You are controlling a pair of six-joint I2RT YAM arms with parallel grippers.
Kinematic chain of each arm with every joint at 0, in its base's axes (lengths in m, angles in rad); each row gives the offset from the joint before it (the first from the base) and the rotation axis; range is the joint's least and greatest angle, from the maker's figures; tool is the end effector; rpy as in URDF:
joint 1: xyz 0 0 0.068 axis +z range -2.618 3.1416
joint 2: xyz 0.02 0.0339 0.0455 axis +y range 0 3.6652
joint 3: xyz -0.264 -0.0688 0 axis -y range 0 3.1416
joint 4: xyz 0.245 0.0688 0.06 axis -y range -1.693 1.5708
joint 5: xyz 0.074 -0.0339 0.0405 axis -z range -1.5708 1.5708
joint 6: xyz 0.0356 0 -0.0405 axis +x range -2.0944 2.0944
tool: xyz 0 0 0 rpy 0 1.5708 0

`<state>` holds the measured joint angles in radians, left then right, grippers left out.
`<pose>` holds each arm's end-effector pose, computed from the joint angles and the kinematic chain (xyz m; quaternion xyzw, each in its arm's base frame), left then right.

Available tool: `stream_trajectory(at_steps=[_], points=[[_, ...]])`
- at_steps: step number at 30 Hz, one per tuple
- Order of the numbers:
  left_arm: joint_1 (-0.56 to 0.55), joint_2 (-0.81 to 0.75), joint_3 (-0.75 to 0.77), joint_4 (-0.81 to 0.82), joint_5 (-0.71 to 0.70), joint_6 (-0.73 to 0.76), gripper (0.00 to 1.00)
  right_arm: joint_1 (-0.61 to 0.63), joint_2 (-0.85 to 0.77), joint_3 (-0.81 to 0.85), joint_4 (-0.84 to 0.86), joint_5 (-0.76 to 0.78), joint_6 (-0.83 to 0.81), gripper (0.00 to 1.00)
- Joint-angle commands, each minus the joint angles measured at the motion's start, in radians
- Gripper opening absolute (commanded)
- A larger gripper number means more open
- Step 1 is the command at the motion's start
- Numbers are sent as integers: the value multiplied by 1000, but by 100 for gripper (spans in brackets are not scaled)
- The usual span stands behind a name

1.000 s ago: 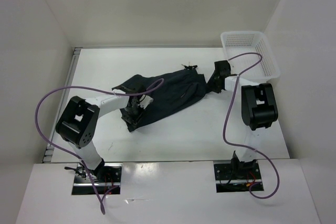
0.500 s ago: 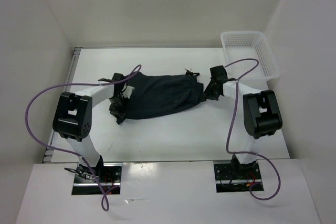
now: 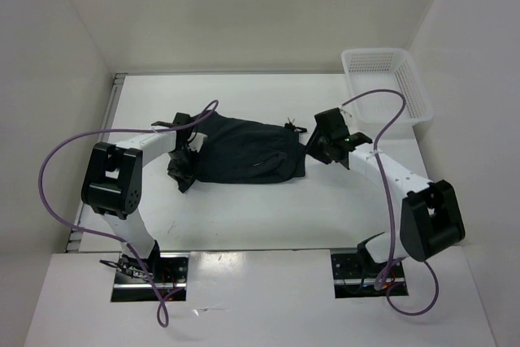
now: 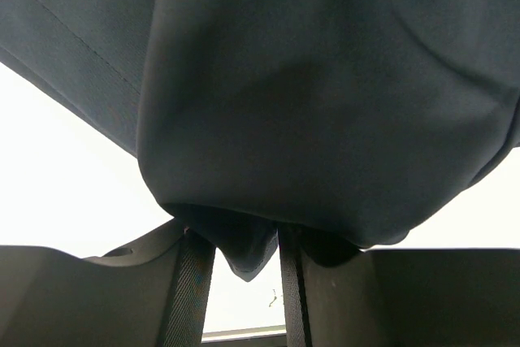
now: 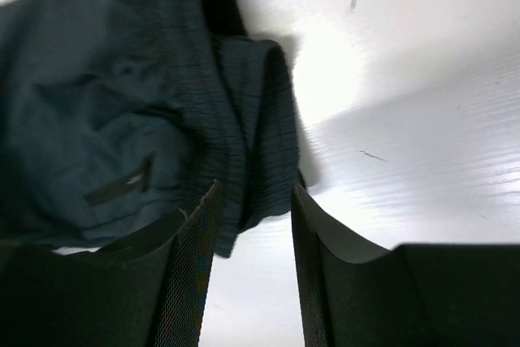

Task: Fold and stack the shorts
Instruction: Fold the shorts

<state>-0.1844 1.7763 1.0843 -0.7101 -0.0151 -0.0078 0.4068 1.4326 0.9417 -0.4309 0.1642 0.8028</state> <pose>0.3139 -0.0580 0.1538 0.0872 0.9926 -0.0006 0.0846 0.2723 0.1110 0.2255 0.2115 0.9210 0.1167 0.3056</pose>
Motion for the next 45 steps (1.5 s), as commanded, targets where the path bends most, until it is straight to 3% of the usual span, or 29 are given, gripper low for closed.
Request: stream_trajectory(at_steps=[1, 8, 14, 23, 36, 39, 42, 43, 45], points=[[19, 57, -44, 126, -66, 8, 42, -3, -72, -6, 15, -10, 27, 46], [19, 57, -63, 126, -66, 8, 42, 70, -15, -86, 55, -233, -14, 46], [19, 57, -63, 126, -66, 8, 42, 303, -37, -96, 56, -80, -80, 46], [19, 57, -63, 126, -55, 8, 42, 313, 37, -123, 164, 73, -71, 46], [28, 38, -81, 126, -55, 8, 42, 313, 69, -133, 285, 144, -138, 50], [28, 38, -81, 126, -55, 8, 42, 313, 78, -133, 305, 167, -139, 43], [37, 38, -81, 126, -55, 8, 42, 313, 88, -133, 330, 201, -183, 21], [37, 47, -81, 126, -55, 8, 42, 313, 88, -133, 339, 211, -201, 8], [37, 57, -81, 126, -55, 8, 41, 313, 78, -133, 339, 245, -291, 0]])
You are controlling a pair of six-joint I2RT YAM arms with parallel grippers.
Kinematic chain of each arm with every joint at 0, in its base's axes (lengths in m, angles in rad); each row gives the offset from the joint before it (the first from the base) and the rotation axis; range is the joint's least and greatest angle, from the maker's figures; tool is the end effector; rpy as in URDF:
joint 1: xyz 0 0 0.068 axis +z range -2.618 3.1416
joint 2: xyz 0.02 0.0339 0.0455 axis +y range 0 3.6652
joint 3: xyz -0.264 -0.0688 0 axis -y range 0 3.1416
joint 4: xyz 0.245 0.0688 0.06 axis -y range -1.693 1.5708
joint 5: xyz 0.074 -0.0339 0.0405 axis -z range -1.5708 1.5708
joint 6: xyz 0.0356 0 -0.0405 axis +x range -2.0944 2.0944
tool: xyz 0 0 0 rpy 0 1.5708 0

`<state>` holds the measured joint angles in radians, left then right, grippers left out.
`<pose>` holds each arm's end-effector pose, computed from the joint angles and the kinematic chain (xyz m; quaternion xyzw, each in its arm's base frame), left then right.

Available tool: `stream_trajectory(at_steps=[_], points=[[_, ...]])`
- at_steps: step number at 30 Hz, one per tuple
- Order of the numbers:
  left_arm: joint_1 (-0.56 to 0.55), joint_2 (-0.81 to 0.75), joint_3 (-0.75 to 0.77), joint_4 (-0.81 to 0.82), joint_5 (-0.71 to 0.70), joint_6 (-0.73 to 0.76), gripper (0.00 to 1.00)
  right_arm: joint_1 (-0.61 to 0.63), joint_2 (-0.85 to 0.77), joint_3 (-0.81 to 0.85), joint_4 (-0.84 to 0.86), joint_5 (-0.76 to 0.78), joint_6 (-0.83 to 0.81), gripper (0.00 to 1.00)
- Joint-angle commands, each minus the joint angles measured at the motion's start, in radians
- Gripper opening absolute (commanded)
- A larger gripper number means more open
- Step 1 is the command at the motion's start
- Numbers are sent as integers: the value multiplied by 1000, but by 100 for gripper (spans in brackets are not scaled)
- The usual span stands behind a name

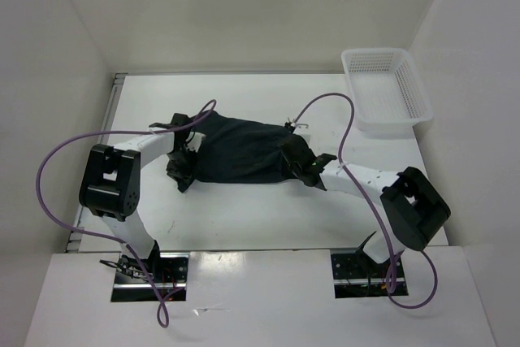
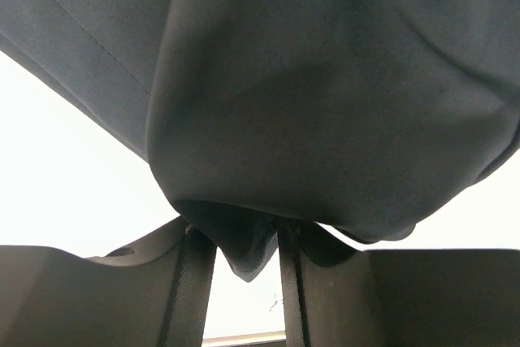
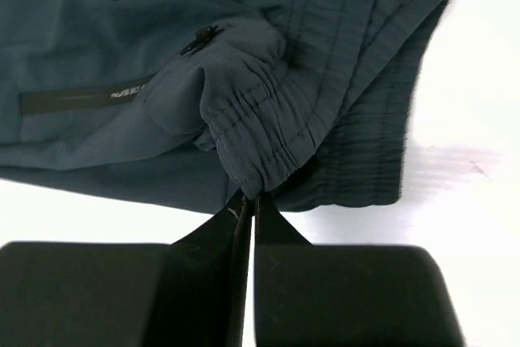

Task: Fold and stack the shorts
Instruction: Fold the shorts

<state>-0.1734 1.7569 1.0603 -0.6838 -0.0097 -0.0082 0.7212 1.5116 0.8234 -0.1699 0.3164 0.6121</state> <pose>0.3113 -0.0542 0.1541 0.0817 0.9921 -0.0038 0.0951 0.2343 0.1912 0.1862 0.0044 0.9271 0.0970 0.3620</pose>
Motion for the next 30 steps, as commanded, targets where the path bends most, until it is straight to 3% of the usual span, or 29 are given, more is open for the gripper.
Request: stream_trajectory(at_steps=[1, 9, 17, 22, 24, 26, 28, 30], points=[[26, 76, -57, 99, -61, 8, 39, -2, -1, 6, 78, 93, -148, 0], [74, 87, -48, 99, -61, 8, 30, 7, 7, 206, -46, 135, -601, 0], [92, 87, -48, 99, -52, 8, 29, 112, -70, 140, -248, 21, -767, 0], [101, 96, -48, 99, -52, 8, 29, 190, -16, 112, -328, 90, -807, 0], [101, 96, -48, 90, -52, 8, 29, 190, -16, 100, -361, 171, -798, 7], [110, 96, -48, 90, -52, 8, 28, 190, -16, 85, -373, 200, -798, 28], [120, 96, -48, 90, -52, 8, 28, 190, -43, 65, -401, 191, -798, 39], [120, 96, -48, 79, -52, 8, 28, 190, -59, 46, -411, 191, -798, 58]])
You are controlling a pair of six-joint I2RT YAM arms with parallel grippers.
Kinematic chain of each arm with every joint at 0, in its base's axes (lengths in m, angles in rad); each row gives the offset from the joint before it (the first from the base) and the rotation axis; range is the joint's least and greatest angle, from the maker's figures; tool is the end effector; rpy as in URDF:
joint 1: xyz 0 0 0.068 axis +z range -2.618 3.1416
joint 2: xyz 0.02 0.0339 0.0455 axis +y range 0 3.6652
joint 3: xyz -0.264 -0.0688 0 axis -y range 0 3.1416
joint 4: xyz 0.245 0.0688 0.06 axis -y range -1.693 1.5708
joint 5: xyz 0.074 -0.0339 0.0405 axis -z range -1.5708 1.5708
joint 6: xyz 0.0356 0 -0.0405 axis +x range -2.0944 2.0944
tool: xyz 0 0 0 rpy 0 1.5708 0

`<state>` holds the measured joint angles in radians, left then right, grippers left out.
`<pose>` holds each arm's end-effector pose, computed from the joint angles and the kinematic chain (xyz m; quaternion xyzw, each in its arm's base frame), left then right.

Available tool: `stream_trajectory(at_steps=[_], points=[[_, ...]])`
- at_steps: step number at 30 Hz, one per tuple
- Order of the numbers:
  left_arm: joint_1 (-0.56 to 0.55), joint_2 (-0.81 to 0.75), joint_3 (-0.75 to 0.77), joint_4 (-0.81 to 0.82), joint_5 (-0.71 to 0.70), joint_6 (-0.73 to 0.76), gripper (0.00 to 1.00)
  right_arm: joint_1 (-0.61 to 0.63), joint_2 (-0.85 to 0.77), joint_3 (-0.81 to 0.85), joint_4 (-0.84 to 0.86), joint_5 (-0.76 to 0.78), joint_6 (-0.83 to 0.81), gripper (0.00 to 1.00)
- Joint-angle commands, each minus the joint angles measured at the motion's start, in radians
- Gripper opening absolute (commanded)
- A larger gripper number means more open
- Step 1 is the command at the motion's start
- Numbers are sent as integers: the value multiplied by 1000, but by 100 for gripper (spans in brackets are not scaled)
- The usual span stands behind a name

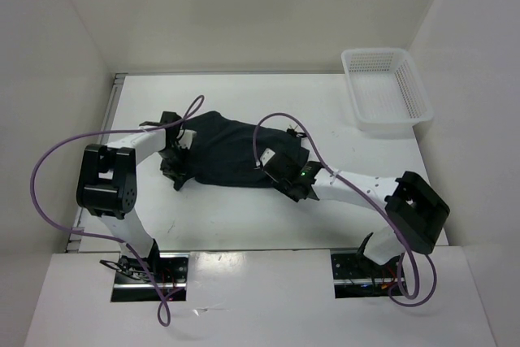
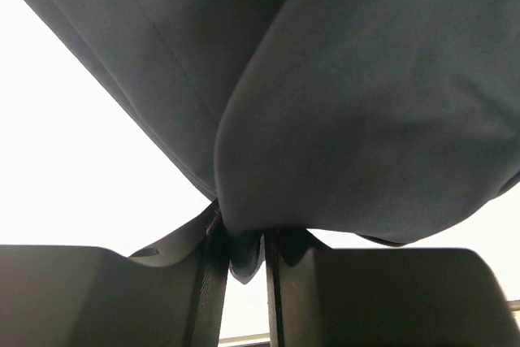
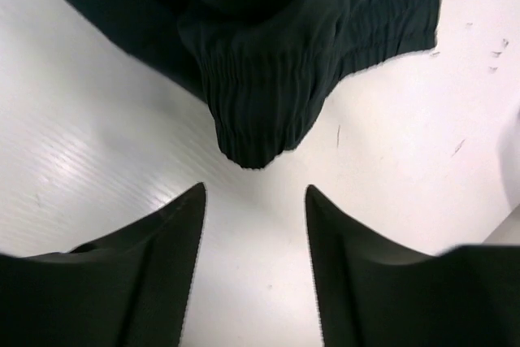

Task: Fold and stack the shorts
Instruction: Fold the shorts

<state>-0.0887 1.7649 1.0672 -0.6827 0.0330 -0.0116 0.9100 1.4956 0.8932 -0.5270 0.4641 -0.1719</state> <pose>0.3166 -0.0293 0.1535 0.0399 0.9945 -0.0212 0.0941 0.1852 0.2123 0.1917 -0.4458 0.8399 -0.1324 0.2796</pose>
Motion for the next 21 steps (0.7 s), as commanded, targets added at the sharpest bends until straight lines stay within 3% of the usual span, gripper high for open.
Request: stream_trajectory(at_steps=[1, 3, 4, 7, 11, 14, 15, 16, 19, 21], points=[[44, 78, -44, 66, -94, 12, 29, 1, -52, -43, -65, 44, -14, 60], [44, 58, -35, 42, -94, 12, 38, 1, -93, -43, -65, 44, 2, 65], [44, 48, -35, 29, -79, 12, 47, 1, -109, -34, -65, 44, 20, 65], [44, -13, -26, -37, -26, 12, 58, -14, -176, -1, -77, 22, 45, 65], [66, -107, -1, -130, 37, 12, 64, -39, -277, 71, -58, -38, 45, 66], [142, -127, 46, -190, 137, 12, 65, -190, -287, 148, 27, -207, 176, 66], [164, -137, 60, -201, 165, 12, 65, -244, -287, 148, 60, -255, 287, 69], [182, -137, 88, -210, 191, 12, 67, -244, -275, 135, 90, -307, 349, 70], [247, -117, 122, -219, 272, 12, 68, -244, -177, 107, 128, -245, 625, 70], [270, -69, 131, -209, 283, 12, 69, -273, -126, 76, 128, -242, 756, 62]])
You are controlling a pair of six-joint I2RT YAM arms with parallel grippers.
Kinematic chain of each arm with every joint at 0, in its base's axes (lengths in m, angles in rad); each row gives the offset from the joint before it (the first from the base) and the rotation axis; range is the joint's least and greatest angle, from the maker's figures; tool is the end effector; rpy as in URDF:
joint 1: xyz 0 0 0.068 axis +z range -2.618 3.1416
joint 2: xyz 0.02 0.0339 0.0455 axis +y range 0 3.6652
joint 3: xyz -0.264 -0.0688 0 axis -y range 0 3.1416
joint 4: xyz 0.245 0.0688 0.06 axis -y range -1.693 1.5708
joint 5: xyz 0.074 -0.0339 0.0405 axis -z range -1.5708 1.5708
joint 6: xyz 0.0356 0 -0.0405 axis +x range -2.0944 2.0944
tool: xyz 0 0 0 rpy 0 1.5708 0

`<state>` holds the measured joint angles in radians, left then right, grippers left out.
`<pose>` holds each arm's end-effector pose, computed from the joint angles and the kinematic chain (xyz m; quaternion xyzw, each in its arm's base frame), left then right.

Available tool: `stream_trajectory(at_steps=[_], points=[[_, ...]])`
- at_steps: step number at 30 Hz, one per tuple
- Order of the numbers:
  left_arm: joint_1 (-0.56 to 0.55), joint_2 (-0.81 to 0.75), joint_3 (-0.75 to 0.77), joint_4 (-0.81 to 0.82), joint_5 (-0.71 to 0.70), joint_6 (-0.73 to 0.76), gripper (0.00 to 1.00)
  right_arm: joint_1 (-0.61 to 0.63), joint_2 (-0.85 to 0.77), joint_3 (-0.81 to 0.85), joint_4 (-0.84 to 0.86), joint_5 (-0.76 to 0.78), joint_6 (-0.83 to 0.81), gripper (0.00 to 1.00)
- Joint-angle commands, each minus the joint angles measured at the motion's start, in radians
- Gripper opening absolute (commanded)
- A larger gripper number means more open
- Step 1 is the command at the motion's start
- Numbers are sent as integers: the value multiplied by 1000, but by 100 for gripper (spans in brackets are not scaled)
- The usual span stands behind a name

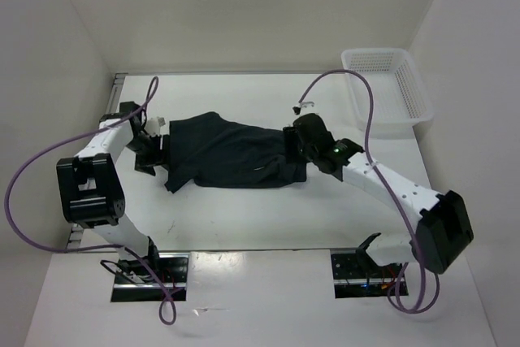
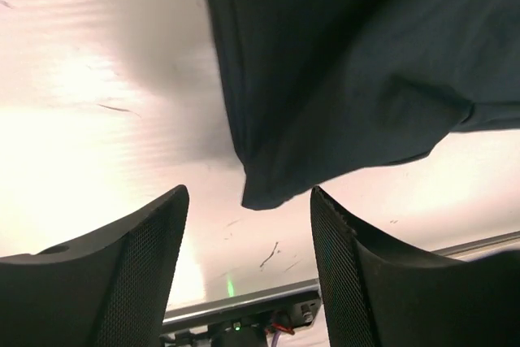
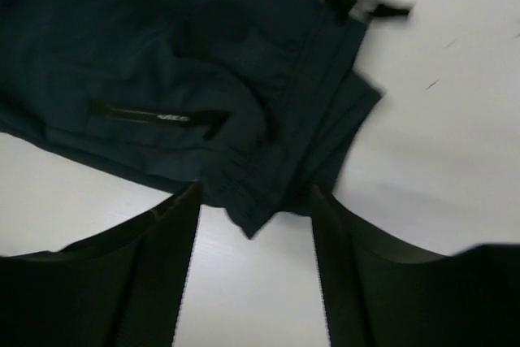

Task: Fold and stack the shorts
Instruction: Fold the shorts

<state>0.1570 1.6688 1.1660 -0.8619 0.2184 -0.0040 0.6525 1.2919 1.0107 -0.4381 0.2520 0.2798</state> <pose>0.3091 0.0411 0.2043 -0.0683 0.9865 -0.1003 0.1102 0.2286 0.1635 0.2855 -0.1164 0.8975 0.0819 0.4174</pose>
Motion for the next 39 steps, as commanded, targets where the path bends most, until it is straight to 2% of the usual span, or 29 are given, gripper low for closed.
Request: stream_trajectory(at_steps=[1, 2, 4, 9, 16, 20, 24, 25, 28, 30, 33, 35, 39], points=[[24, 49, 32, -20, 98, 4, 69, -45, 78, -56, 39, -69, 397, 58], [50, 92, 43, -20, 107, 4, 69, -54, 78, -95, 80, -85, 435, 52], [62, 156, 43, 7, 137, 4, 69, -77, 49, -132, 125, -85, 541, 46], [62, 224, 73, 29, 203, 4, 74, -97, 40, -155, 165, -62, 608, 46], [62, 292, 64, 38, 226, 4, 75, -149, 137, -241, 232, -175, 656, 55], [62, 315, 25, 47, 208, 4, 69, -197, 222, -241, 233, -227, 656, 64], [62, 315, 15, 47, 197, 4, 47, -208, 256, -241, 274, -272, 638, 65], [62, 315, 15, 47, 197, 4, 45, -208, 282, -230, 274, -283, 638, 65], [62, 315, 15, 47, 197, 4, 41, -208, 302, -219, 274, -292, 615, 60], [62, 315, 15, 47, 197, 4, 39, -208, 302, -210, 274, -277, 604, 50], [62, 315, 6, 47, 197, 4, 38, -208, 290, -201, 245, -247, 572, 49], [62, 324, 6, 57, 188, 4, 38, -208, 279, -184, 194, -218, 550, 54], [62, 324, 6, 57, 188, 4, 38, -208, 216, -152, 151, -168, 515, 57]])
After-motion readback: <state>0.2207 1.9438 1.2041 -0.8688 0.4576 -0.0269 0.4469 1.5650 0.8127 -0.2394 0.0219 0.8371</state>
